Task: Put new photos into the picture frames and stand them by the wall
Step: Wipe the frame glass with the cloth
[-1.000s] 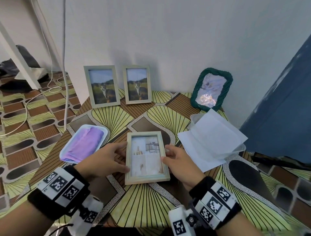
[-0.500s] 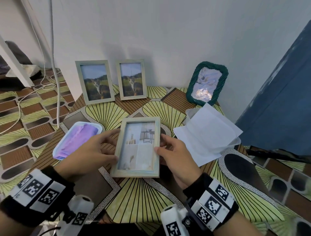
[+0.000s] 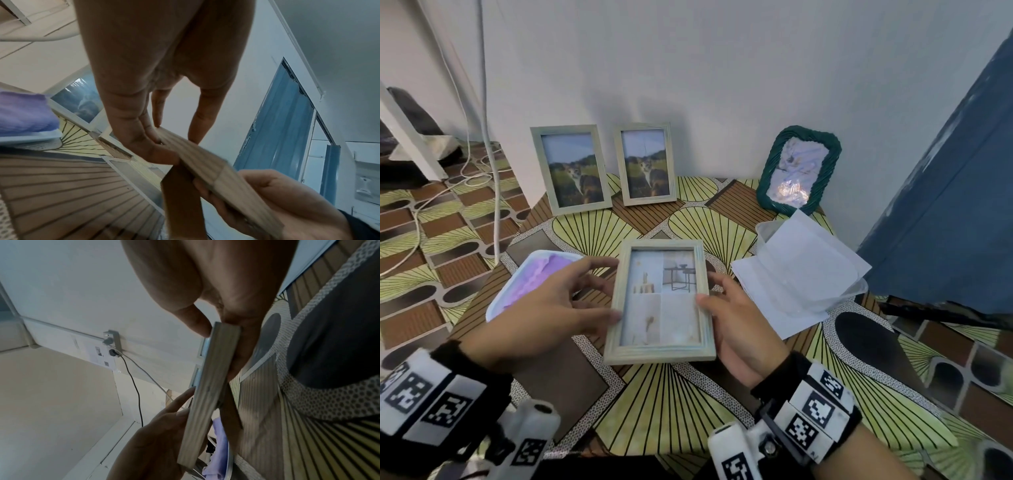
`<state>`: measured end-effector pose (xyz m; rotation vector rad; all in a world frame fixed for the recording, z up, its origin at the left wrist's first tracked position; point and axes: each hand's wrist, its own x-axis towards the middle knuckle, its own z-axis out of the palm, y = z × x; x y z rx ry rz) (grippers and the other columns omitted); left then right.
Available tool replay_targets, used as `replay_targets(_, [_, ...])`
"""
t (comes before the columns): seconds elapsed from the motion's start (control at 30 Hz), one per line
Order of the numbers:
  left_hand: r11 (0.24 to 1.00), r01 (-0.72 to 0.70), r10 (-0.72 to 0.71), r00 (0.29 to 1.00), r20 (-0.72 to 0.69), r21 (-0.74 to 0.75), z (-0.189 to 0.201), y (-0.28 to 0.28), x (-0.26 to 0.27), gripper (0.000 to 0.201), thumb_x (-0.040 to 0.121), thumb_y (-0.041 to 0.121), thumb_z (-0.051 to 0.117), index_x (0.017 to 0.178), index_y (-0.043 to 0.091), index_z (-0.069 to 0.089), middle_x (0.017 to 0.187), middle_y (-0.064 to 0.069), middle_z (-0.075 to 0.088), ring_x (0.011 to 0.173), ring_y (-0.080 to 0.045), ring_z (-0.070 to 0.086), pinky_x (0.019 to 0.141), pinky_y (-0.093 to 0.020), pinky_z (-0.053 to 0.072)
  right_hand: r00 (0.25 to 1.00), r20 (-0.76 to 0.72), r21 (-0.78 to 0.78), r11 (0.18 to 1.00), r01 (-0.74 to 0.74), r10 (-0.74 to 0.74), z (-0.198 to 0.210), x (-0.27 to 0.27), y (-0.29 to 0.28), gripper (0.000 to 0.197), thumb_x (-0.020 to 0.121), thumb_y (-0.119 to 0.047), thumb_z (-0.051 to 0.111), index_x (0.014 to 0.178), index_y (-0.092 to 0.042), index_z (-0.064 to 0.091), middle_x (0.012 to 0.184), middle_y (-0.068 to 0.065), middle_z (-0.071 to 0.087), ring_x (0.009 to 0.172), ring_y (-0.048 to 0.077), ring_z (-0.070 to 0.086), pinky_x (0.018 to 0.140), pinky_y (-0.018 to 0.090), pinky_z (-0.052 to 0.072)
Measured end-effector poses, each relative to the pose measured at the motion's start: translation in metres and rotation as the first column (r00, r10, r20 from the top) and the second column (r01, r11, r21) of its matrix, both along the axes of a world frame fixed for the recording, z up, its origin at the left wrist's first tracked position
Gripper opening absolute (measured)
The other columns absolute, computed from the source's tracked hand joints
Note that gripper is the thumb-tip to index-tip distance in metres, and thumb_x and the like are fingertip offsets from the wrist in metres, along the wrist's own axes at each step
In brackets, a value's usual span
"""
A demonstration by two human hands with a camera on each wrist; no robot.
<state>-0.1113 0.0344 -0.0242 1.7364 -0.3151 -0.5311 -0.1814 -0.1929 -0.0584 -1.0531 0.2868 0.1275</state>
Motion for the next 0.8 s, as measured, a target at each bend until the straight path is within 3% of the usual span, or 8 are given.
replay_targets(0.07, [1.000, 0.006, -0.006, 1.000, 0.005, -0.008, 0.001, -0.002, 0.000, 0.065, 0.077, -0.007, 0.074, 0.126, 0.032, 0.057, 0.100, -0.004, 0.065, 0.080, -0.033, 0.071, 0.073, -0.042, 0.058, 1.000, 0.014, -0.015, 1.000, 0.020, -0.019, 0.003, 0.001, -0.002, 0.031, 0.097, 0.000, 0.048, 0.115, -0.025, 0.054, 0.121, 0.014, 0.062, 0.106, 0.029, 0.066, 0.078, 0.044, 0.059])
replay_targets(0.17, [1.000, 0.001, 0.000, 1.000, 0.019, -0.032, 0.004, -0.005, 0.001, 0.066, 0.075, -0.005, 0.076, 0.125, 0.035, 0.058, 0.104, -0.006, 0.065, 0.076, -0.026, 0.072, 0.067, -0.033, 0.059, 0.998, 0.043, -0.020, 0.999, 0.041, -0.040, 0.009, 0.002, -0.006, 0.033, 0.096, 0.002, 0.047, 0.116, -0.023, 0.055, 0.121, 0.016, 0.062, 0.110, 0.032, 0.064, 0.085, 0.048, 0.057])
replay_targets(0.3, [0.999, 0.000, 0.003, 0.997, 0.071, -0.042, 0.008, -0.008, 0.002, 0.070, 0.075, -0.004, 0.076, 0.126, 0.040, 0.058, 0.102, -0.001, 0.064, 0.080, -0.031, 0.073, 0.070, -0.034, 0.061, 0.996, 0.067, 0.001, 0.999, 0.052, -0.052, 0.015, 0.003, -0.010, 0.037, 0.095, 0.005, 0.047, 0.123, -0.020, 0.051, 0.122, 0.016, 0.061, 0.108, 0.030, 0.064, 0.080, 0.043, 0.058])
replay_targets(0.37, [0.999, 0.002, 0.001, 0.997, 0.073, -0.043, 0.008, -0.010, 0.001, 0.073, 0.076, -0.008, 0.075, 0.128, 0.041, 0.057, 0.096, 0.003, 0.064, 0.077, -0.026, 0.073, 0.066, -0.030, 0.060, 0.997, 0.062, 0.007, 0.999, 0.054, -0.054, 0.014, 0.001, -0.010, 0.040, 0.094, 0.008, 0.045, 0.125, -0.016, 0.049, 0.123, 0.017, 0.061, 0.108, 0.030, 0.063, 0.080, 0.042, 0.058])
replay_targets(0.43, [0.999, 0.004, -0.002, 0.999, 0.044, -0.040, 0.007, -0.011, 0.000, 0.077, 0.077, -0.012, 0.072, 0.130, 0.042, 0.055, 0.096, 0.000, 0.062, 0.072, -0.018, 0.070, 0.062, -0.025, 0.057, 0.998, 0.039, 0.030, 0.998, 0.055, -0.056, 0.012, -0.001, -0.009, 0.042, 0.091, 0.013, 0.043, 0.124, -0.013, 0.047, 0.125, 0.020, 0.059, 0.109, 0.033, 0.062, 0.083, 0.045, 0.057])
replay_targets(0.57, [1.000, 0.007, -0.007, 1.000, 0.016, -0.009, 0.007, -0.013, -0.002, 0.081, 0.078, -0.012, 0.072, 0.133, 0.045, 0.053, 0.102, -0.011, 0.061, 0.072, -0.015, 0.069, 0.064, -0.024, 0.057, 0.998, 0.014, 0.054, 0.997, 0.061, -0.062, 0.010, -0.002, -0.010, 0.043, 0.087, 0.019, 0.039, 0.119, -0.009, 0.046, 0.126, 0.024, 0.057, 0.107, 0.035, 0.061, 0.092, 0.053, 0.052])
replay_targets(0.8, [0.999, 0.018, -0.022, 0.992, 0.123, 0.040, 0.022, -0.020, 0.009, 0.084, 0.080, -0.009, 0.071, 0.141, 0.042, 0.044, 0.107, -0.006, 0.059, 0.071, -0.009, 0.066, 0.068, -0.019, 0.057, 0.994, 0.085, -0.064, 0.995, 0.078, -0.073, 0.025, 0.015, -0.017, 0.042, 0.085, 0.019, 0.039, 0.114, -0.011, 0.045, 0.124, 0.022, 0.057, 0.111, 0.036, 0.060, 0.093, 0.055, 0.052])
